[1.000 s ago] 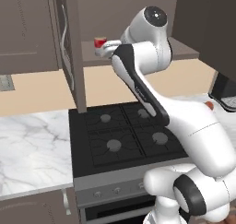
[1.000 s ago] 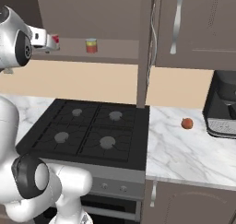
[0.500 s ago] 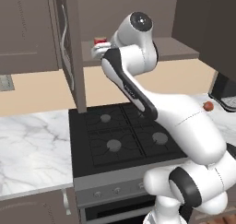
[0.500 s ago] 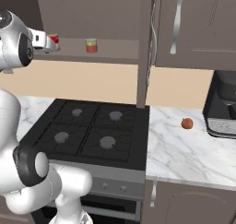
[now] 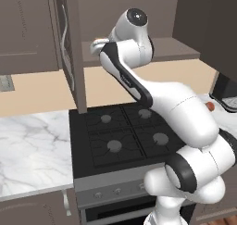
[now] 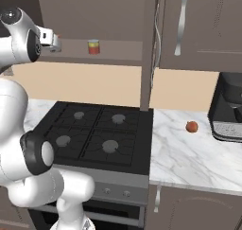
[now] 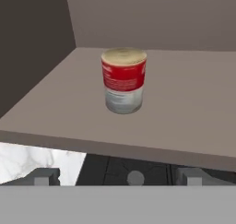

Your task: Restock the canned food cabinet by taking the new fresh canned food from the counter and placing it in the cabinet. Then, take the old canned food from the cabinet and place it on the counter.

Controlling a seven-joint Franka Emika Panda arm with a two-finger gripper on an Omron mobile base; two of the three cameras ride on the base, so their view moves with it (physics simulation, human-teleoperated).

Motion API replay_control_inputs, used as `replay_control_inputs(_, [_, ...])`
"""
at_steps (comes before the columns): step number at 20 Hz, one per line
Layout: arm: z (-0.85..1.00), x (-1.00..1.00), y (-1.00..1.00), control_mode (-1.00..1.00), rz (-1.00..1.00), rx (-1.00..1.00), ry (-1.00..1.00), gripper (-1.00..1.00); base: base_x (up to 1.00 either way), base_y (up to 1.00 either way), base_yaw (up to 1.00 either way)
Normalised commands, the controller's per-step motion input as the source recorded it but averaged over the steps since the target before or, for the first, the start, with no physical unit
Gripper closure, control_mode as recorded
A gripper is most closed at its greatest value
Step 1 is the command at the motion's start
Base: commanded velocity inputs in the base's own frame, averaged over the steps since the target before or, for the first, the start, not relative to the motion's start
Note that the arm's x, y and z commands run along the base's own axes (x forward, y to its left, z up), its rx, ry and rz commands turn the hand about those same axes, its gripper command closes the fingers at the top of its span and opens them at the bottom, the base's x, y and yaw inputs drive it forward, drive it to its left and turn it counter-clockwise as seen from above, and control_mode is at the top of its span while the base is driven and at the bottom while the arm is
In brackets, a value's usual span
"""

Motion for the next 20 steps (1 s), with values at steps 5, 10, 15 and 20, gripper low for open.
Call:
replay_control_inputs(5, [-0.02, 0.30, 0.00, -1.00, 0.00, 0.00, 0.00, -1.00, 0.00, 0.00, 0.00])
replay_control_inputs(10, [-0.06, 0.39, 0.00, -1.00, 0.00, 0.00, 0.00, -1.00, 0.00, 0.00, 0.00])
replay_control_inputs(15, [-0.01, 0.33, 0.00, -1.00, 0.00, 0.00, 0.00, -1.00, 0.00, 0.00, 0.00])
replay_control_inputs(20, [-0.05, 0.23, 0.09, -1.00, 0.00, 0.00, 0.00, -1.00, 0.00, 0.00, 0.00])
